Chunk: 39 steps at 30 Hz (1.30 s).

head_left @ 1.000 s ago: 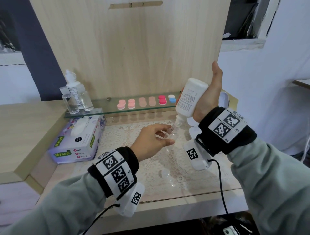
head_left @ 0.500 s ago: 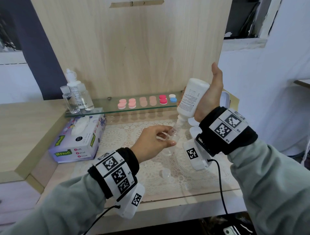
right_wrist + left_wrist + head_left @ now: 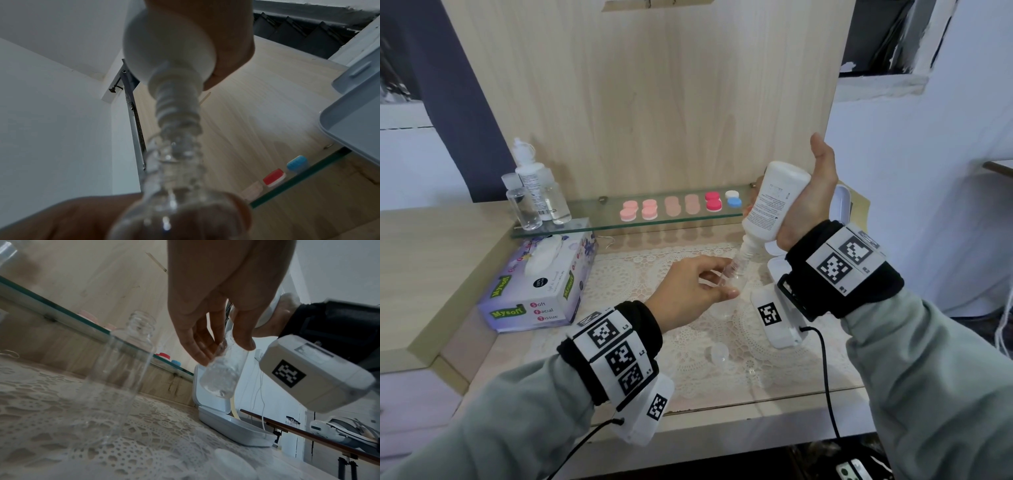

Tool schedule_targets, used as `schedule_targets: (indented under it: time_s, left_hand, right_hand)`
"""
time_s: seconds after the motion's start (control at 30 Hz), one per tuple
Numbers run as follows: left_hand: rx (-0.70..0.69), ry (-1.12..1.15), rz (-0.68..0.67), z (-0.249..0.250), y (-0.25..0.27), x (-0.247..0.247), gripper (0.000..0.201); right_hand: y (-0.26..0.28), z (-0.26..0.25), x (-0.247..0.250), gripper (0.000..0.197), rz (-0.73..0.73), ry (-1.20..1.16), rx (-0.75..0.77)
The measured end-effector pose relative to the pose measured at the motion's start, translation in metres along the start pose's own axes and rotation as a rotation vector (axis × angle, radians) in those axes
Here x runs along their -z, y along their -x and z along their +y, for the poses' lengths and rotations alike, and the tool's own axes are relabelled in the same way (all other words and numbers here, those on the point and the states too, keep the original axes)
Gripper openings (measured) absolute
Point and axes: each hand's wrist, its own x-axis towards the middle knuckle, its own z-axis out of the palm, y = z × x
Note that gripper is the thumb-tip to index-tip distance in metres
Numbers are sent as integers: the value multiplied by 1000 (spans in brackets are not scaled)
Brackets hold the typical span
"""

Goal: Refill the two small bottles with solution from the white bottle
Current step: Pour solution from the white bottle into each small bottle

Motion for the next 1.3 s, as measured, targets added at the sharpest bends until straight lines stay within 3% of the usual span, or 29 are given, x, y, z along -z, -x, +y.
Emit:
schedule_targets:
  time_s: [0.57, 0.8, 0.93, 1.0, 1.13, 1.3]
  left_hand:
    - [10, -11, -19, 0, 1, -4, 40]
    - [22, -32, 4, -5, -1, -6, 42]
    - [28, -92, 14, -10, -4, -6, 42]
    - [35, -98, 25, -11, -5, -5, 37]
    - [56, -67, 40, -9, -6, -5, 29]
    - [84, -181, 19, -8, -7, -9, 31]
  right_hand:
    - [-4, 4, 11, 60, -39, -82, 12]
    - [-13, 13, 24, 46, 103, -168, 61]
    - [-11, 20, 34, 64, 55, -281, 56]
    - [-7, 20, 37, 58, -3, -312, 46]
    - [-4, 24, 47, 14, 25, -59, -41]
    - [2, 20, 61, 16, 54, -131, -107]
